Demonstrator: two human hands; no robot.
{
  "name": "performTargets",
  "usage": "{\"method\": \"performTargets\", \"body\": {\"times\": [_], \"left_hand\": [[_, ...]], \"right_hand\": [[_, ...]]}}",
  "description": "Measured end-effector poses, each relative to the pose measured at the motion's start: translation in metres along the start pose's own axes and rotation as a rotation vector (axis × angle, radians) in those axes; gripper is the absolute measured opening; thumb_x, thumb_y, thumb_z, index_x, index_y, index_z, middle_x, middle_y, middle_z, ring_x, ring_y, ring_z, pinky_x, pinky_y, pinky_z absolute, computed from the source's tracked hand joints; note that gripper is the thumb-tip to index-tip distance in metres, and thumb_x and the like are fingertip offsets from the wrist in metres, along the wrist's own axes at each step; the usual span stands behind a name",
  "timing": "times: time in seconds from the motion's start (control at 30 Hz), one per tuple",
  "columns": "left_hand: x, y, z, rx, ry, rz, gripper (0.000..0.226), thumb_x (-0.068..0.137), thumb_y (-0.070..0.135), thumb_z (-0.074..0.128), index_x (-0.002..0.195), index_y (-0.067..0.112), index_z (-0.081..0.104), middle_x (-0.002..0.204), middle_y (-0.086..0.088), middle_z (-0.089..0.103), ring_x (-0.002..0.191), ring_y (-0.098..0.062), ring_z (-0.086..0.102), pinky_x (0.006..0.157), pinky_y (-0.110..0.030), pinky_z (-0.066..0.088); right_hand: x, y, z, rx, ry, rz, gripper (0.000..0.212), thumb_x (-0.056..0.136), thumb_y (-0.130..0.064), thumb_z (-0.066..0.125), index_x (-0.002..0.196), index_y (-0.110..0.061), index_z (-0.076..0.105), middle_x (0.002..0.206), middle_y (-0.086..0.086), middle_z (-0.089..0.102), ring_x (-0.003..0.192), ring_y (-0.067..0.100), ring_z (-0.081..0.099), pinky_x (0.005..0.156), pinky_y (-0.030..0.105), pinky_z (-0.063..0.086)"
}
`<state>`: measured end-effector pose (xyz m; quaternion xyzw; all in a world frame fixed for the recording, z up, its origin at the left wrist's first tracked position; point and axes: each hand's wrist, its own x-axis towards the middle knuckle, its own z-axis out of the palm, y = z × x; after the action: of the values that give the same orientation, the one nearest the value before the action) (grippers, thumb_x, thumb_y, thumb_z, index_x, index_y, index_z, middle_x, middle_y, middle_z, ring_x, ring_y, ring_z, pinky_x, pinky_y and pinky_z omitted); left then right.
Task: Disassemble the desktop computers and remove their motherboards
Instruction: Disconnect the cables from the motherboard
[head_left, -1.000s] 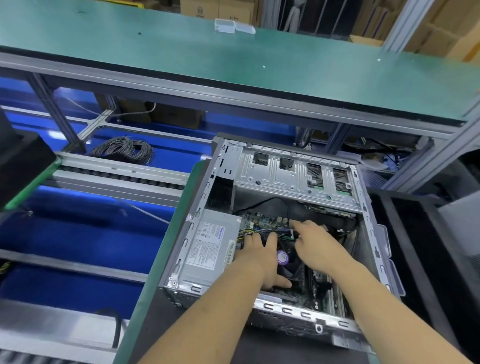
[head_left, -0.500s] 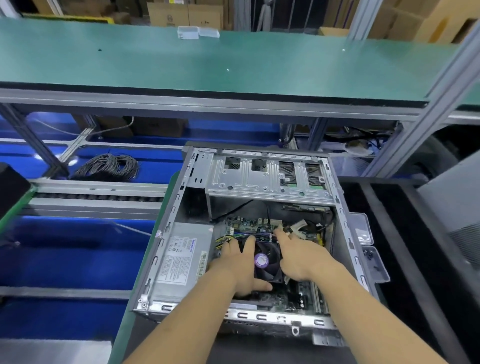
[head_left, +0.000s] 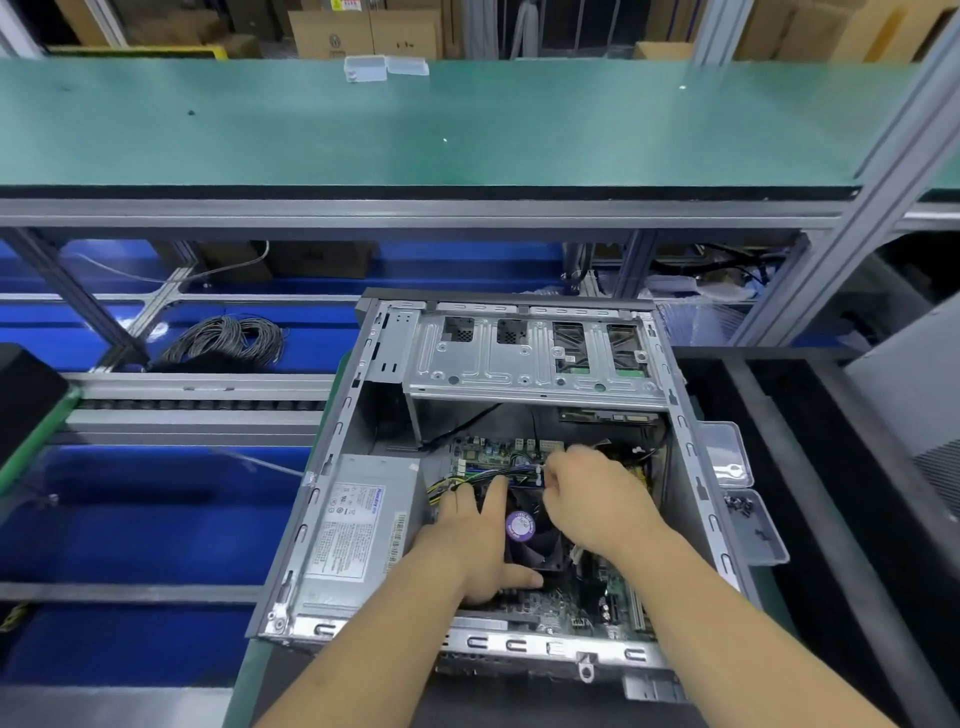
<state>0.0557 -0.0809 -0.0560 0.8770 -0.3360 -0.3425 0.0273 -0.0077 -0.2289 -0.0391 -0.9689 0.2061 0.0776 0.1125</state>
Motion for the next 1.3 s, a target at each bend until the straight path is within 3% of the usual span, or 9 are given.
{"method": "performTargets", "body": {"times": [0.1, 0.4, 0.57, 0.73, 0.93, 1.03, 1.13, 1.2, 1.3], "left_hand": [[-0.001, 0.001, 0.000, 0.002, 0.004, 0.001, 0.120, 0.083, 0.069, 0.063, 0.156, 0.022, -0.019, 0.160, -0.016, 0.003, 0.149, -0.033, 0.000, 0.116, -0.052, 0.028], [-0.004, 0.001, 0.000, -0.096, 0.027, -0.020, 0.129, 0.080, 0.063, 0.071, 0.154, 0.022, -0.027, 0.164, -0.014, -0.010, 0.151, -0.032, -0.007, 0.120, -0.051, 0.023], [-0.002, 0.000, 0.002, -0.086, 0.074, -0.004, 0.124, 0.078, 0.062, 0.073, 0.158, 0.020, -0.012, 0.161, -0.010, -0.001, 0.149, -0.035, 0.004, 0.117, -0.050, 0.028], [-0.001, -0.001, 0.003, -0.064, 0.114, 0.010, 0.112, 0.075, 0.062, 0.075, 0.154, 0.019, 0.007, 0.152, -0.013, 0.017, 0.142, -0.037, 0.016, 0.111, -0.049, 0.035], [0.001, -0.001, 0.003, -0.069, 0.100, 0.008, 0.113, 0.074, 0.062, 0.076, 0.153, 0.020, 0.008, 0.154, -0.014, 0.016, 0.143, -0.037, 0.015, 0.112, -0.050, 0.034], [0.000, -0.001, 0.001, -0.066, 0.101, 0.006, 0.115, 0.074, 0.063, 0.076, 0.154, 0.019, 0.006, 0.156, -0.014, 0.015, 0.144, -0.037, 0.014, 0.112, -0.050, 0.034], [-0.001, -0.001, 0.000, -0.073, 0.095, 0.004, 0.114, 0.074, 0.062, 0.077, 0.154, 0.020, 0.007, 0.156, -0.014, 0.015, 0.144, -0.036, 0.014, 0.112, -0.050, 0.034], [-0.002, -0.001, 0.000, -0.082, 0.094, 0.003, 0.113, 0.074, 0.062, 0.077, 0.153, 0.020, 0.008, 0.155, -0.013, 0.015, 0.144, -0.036, 0.015, 0.111, -0.051, 0.035], [-0.003, 0.000, 0.000, -0.083, 0.095, 0.000, 0.112, 0.074, 0.061, 0.077, 0.153, 0.020, 0.008, 0.155, -0.013, 0.015, 0.144, -0.036, 0.015, 0.111, -0.051, 0.037]], "right_hand": [[0.004, -0.006, -0.002, -0.006, -0.046, 0.021, 0.022, 0.095, -0.020, 0.045, 0.111, -0.018, 0.060, 0.110, 0.007, 0.064, 0.096, 0.032, 0.063, 0.072, 0.036, 0.047], [0.000, -0.009, 0.005, -0.123, -0.133, -0.045, 0.027, 0.094, -0.017, 0.043, 0.116, -0.017, 0.058, 0.113, 0.009, 0.065, 0.101, 0.032, 0.062, 0.075, 0.036, 0.049], [-0.002, -0.013, 0.005, -0.172, -0.090, -0.078, 0.021, 0.093, -0.020, 0.045, 0.107, -0.019, 0.061, 0.104, 0.007, 0.067, 0.093, 0.031, 0.063, 0.065, 0.034, 0.041], [0.006, -0.004, -0.002, -0.007, 0.101, 0.035, 0.029, 0.093, -0.024, 0.047, 0.115, -0.028, 0.066, 0.110, 0.001, 0.070, 0.096, 0.028, 0.066, 0.072, 0.035, 0.053], [0.011, 0.008, 0.002, -0.051, -0.072, 0.096, 0.053, 0.087, -0.025, 0.053, 0.139, -0.032, 0.050, 0.131, 0.003, 0.050, 0.103, 0.032, 0.063, 0.074, 0.038, 0.053], [0.012, 0.014, 0.005, -0.104, -0.147, 0.146, 0.044, 0.090, -0.028, 0.059, 0.134, -0.025, 0.053, 0.138, 0.008, 0.037, 0.097, 0.035, 0.065, 0.076, 0.042, 0.055], [0.015, 0.014, 0.004, -0.115, -0.113, 0.159, 0.025, 0.096, -0.029, 0.060, 0.117, -0.017, 0.063, 0.132, 0.010, 0.043, 0.093, 0.035, 0.065, 0.078, 0.042, 0.056], [0.012, 0.013, 0.006, -0.134, -0.068, 0.131, 0.013, 0.097, -0.027, 0.060, 0.098, -0.015, 0.061, 0.124, 0.008, 0.043, 0.083, 0.033, 0.063, 0.070, 0.040, 0.053], [0.006, 0.015, 0.010, -0.220, -0.016, 0.089, 0.020, 0.096, -0.023, 0.060, 0.081, -0.016, 0.049, 0.121, 0.007, 0.038, 0.067, 0.029, 0.056, 0.057, 0.035, 0.043]]}}
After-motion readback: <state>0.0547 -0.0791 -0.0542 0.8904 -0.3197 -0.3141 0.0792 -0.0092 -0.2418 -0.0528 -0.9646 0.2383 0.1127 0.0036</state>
